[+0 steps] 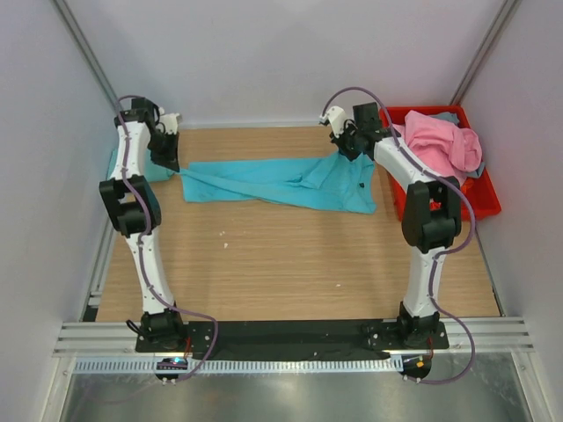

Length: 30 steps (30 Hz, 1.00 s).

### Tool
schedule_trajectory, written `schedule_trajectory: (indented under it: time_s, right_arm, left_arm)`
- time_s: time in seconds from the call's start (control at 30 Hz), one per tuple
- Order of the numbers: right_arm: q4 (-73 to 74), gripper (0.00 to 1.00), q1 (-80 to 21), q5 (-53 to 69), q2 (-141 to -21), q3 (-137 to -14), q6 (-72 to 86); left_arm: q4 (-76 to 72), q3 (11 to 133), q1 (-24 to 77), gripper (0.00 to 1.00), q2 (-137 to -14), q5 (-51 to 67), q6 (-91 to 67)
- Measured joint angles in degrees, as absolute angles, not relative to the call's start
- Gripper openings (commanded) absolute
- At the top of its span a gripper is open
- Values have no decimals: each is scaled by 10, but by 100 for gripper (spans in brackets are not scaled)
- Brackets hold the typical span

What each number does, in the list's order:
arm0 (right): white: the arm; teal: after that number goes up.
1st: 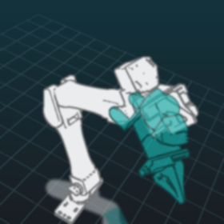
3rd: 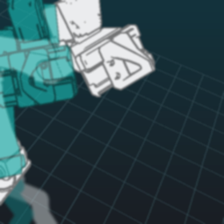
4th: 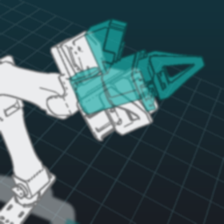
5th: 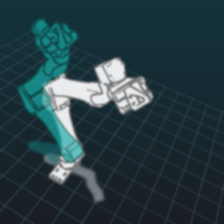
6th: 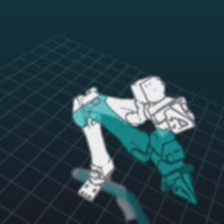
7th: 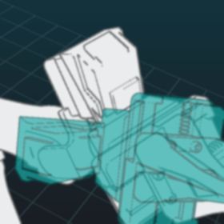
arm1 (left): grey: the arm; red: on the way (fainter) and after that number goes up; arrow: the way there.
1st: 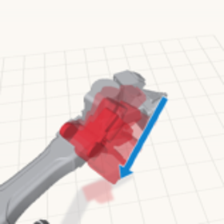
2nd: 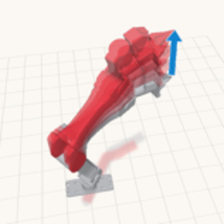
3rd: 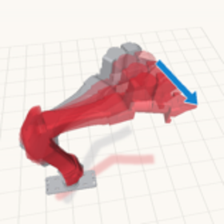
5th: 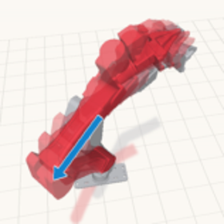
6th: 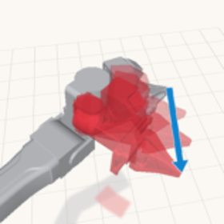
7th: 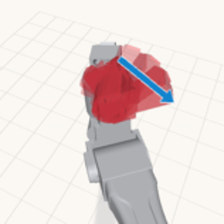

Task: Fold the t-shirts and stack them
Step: Fold the tshirt

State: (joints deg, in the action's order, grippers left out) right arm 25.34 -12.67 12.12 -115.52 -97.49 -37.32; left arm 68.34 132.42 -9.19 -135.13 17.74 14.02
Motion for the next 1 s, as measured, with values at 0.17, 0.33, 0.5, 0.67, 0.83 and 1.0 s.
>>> schedule_trajectory:
  time_s: [0.17, 0.33, 0.5, 0.67, 0.83, 1.0]
  right_arm:
    - [253, 2, -111, 119, -1227, -1046, -360]
    - [249, 2, -100, 116, -1257, -1086, -347]
    - [246, 2, -96, 108, -1296, -1148, -337]
    - [239, 36, -95, 91, -1339, -1201, -319]
    - [228, 59, -95, 71, -1344, -1187, -291]
    - [188, 62, -91, 52, -1268, -1044, -261]
  left_arm:
    - [693, 1357, -75, 0, -1390, 164, 138]
    - [690, 1376, -65, 0, -1405, 159, 128]
    - [667, 1390, -59, 1, -1406, 141, 120]
    - [638, 1389, -55, 41, -1414, 119, 98]
    - [589, 1349, -55, 48, -1406, 116, 74]
    - [546, 1227, -55, 48, -1341, 121, 58]
